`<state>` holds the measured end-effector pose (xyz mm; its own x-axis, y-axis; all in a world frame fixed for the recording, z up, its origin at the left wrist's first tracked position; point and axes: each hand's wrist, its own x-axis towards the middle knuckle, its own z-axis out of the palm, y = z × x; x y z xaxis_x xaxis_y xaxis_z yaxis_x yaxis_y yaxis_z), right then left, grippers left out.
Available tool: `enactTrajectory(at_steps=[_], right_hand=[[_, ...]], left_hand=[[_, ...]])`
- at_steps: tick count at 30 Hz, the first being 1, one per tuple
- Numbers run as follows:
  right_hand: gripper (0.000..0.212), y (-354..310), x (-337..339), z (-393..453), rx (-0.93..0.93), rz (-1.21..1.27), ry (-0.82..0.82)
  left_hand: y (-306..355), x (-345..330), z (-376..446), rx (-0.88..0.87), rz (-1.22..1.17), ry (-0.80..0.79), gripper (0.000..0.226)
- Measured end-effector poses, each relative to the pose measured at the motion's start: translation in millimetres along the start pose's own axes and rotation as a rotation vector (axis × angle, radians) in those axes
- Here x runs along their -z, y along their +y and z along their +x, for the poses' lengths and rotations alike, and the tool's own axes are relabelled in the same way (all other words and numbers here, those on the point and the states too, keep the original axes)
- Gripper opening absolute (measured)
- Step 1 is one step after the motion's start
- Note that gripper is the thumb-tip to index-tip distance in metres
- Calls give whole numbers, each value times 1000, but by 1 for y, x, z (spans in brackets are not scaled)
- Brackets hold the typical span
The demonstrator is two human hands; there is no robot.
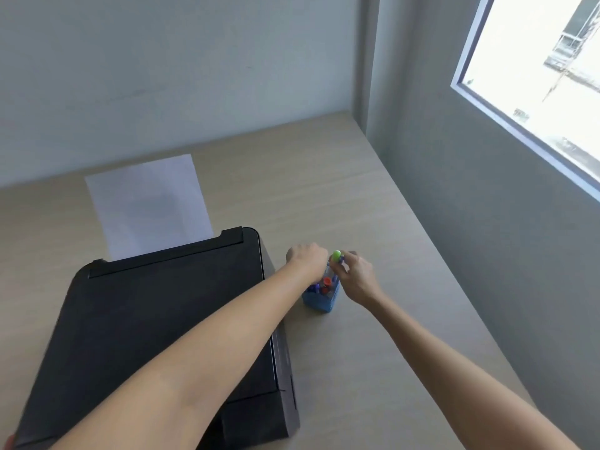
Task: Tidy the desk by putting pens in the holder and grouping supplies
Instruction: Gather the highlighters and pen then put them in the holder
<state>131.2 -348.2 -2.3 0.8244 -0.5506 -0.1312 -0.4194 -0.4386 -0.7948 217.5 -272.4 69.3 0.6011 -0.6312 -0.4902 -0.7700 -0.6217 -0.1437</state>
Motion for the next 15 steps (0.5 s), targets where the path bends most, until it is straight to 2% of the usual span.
enactTrajectory(at_steps=[3, 6, 8, 10, 11, 15], right_hand=[[46, 3, 4, -5, -50, 163, -106], [53, 5, 3, -16, -254, 442, -117], [48, 1, -3, -24, -394, 670, -196], [51, -4, -9, -24, -434, 781, -227], [57, -7, -10, -20, -442, 792, -207], [61, -25, -8, 3, -457, 768, -153]], left_hand=[[-8, -9, 6, 38, -325, 44, 28], [-20, -15, 9, 236, -760, 114, 40], [-26, -19, 7, 399, -1063, -32, 57], [-27, -23, 4, 452, -1362, -250, 62], [-28, -26, 2, 458, -1479, -296, 60], [-31, -33, 4, 509, -1740, -263, 52]])
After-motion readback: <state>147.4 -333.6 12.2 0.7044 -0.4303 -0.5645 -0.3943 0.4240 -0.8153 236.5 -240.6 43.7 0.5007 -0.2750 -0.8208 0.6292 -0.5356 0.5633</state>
